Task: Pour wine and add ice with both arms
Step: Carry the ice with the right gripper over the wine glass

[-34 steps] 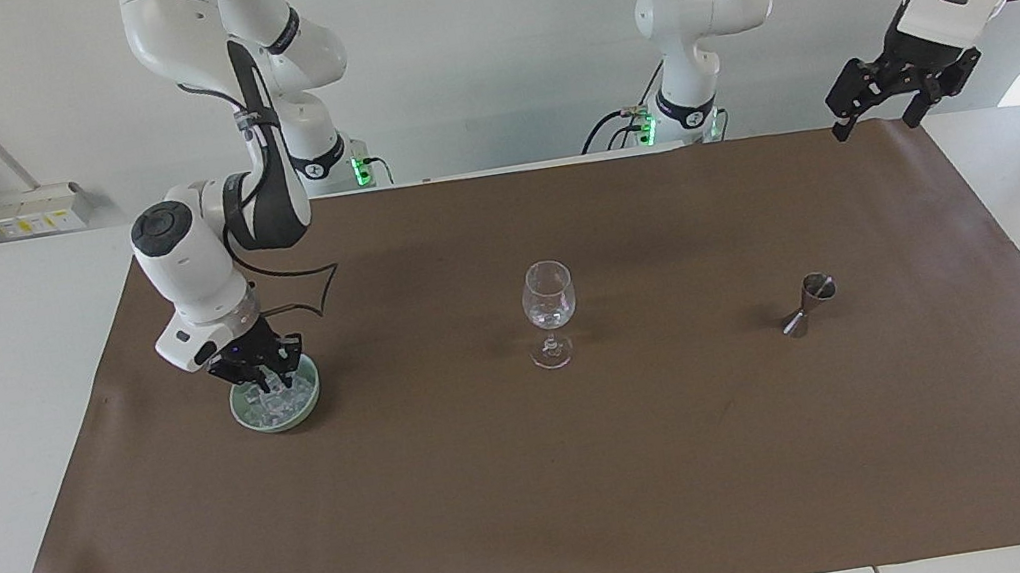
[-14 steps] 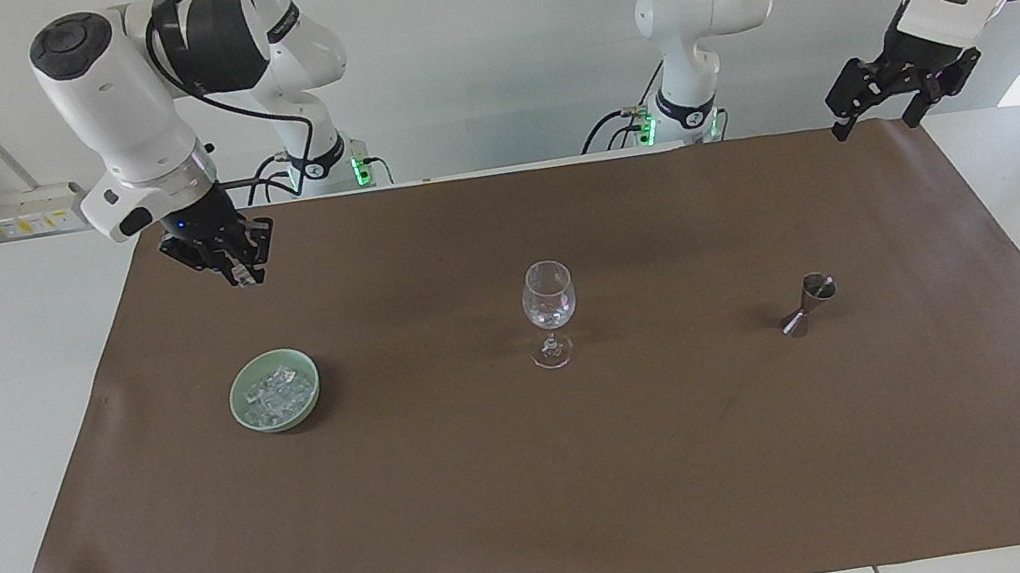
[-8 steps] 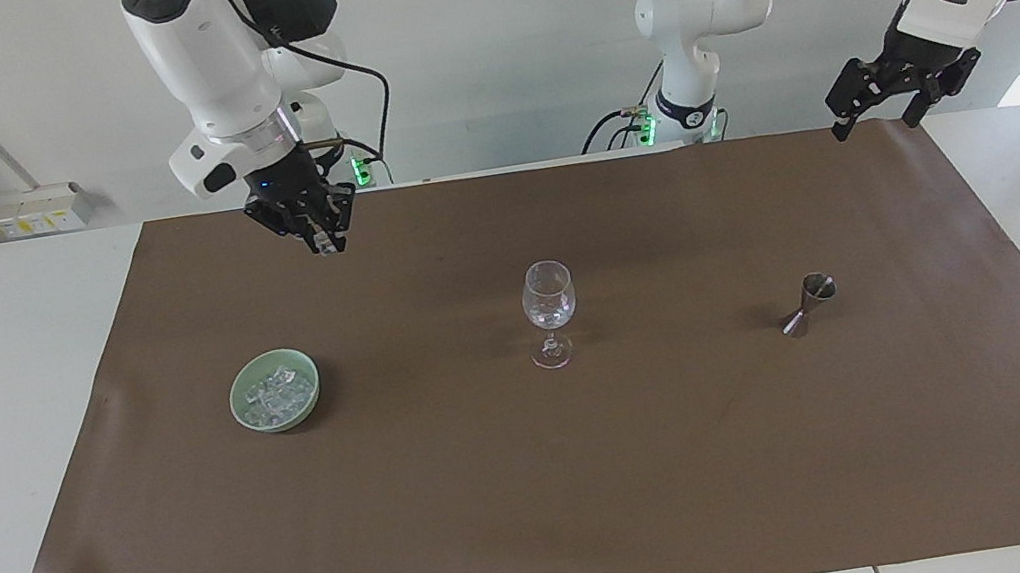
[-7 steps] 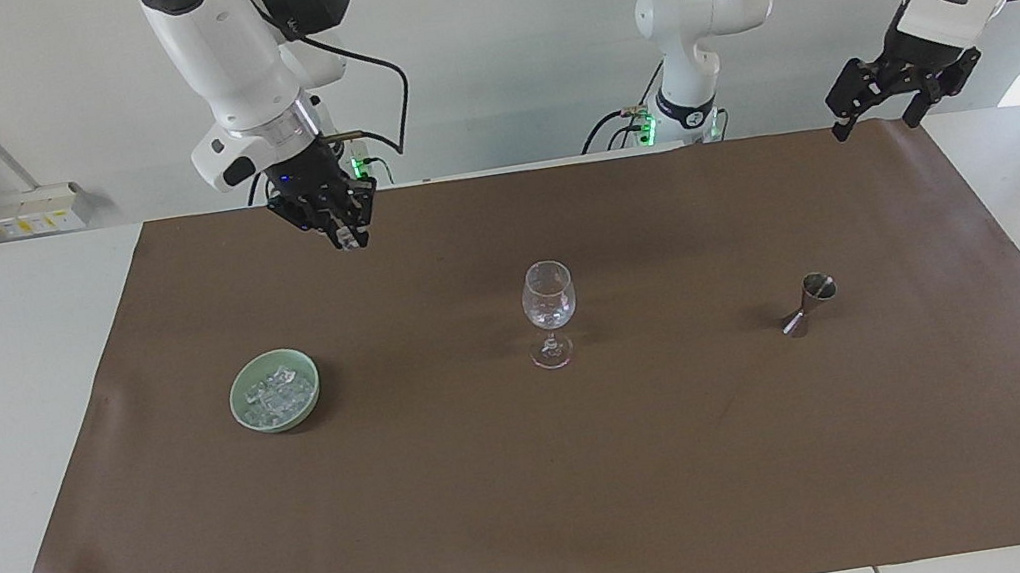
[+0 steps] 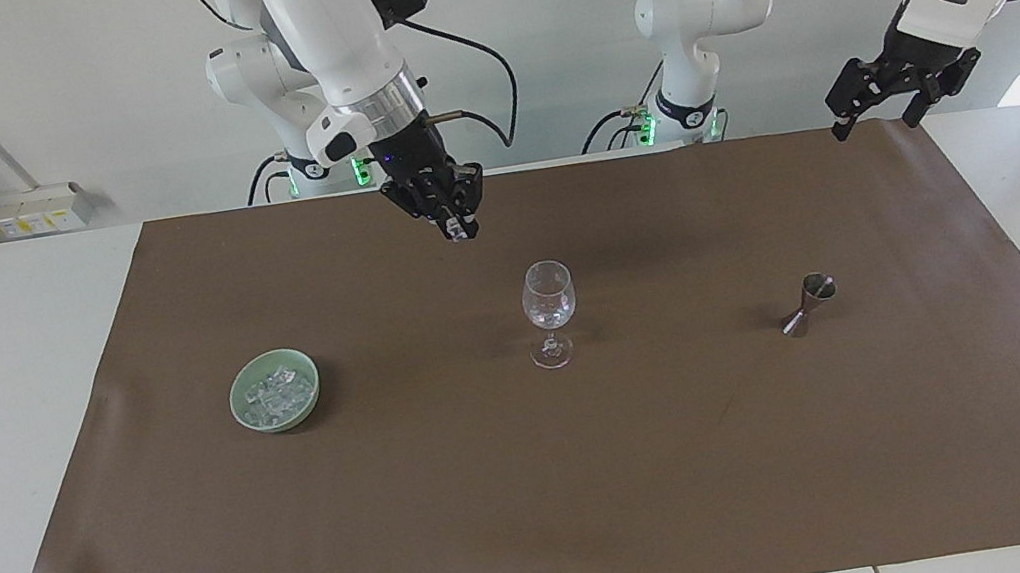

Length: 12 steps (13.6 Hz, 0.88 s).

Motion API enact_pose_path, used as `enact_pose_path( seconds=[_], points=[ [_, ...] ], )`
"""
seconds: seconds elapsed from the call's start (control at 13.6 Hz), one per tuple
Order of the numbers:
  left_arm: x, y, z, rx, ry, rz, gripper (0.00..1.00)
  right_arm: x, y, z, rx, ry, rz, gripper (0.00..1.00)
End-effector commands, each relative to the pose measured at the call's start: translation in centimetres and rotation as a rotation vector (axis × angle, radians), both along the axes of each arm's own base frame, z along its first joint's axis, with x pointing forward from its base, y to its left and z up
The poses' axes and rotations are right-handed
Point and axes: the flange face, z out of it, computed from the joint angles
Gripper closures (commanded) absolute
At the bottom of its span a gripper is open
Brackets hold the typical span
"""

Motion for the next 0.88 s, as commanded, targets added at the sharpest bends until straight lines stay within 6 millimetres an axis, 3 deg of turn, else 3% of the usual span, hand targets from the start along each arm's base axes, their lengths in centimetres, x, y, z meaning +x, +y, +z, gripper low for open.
enact_pose_path(
  seconds=[0.0,0.22,0.37,0.59,0.81],
  points=[
    [-0.9,0.3,0.1,0.015,0.006,0.001,0.0,1.2,1.3,-2.0,0.045,-0.025,-0.027,1.0],
    [-0.8,0.3,0.2,0.014,-0.001,0.001,0.0,2.1,4.0,-4.7,0.07,-0.054,-0.027,1.0],
    [-0.8,0.2,0.3,0.014,-0.006,-0.011,0.0,1.6,5.9,-5.5,0.08,-0.061,-0.012,1.0],
    [-0.8,0.4,0.5,0.017,-0.011,-0.019,0.0,0.1,6.6,-7.4,0.055,-0.027,0.006,1.0],
    [-0.7,-0.1,0.5,0.021,-0.011,-0.032,0.0,-0.4,7.1,-7.7,0.053,-0.027,0.017,1.0]
  ],
)
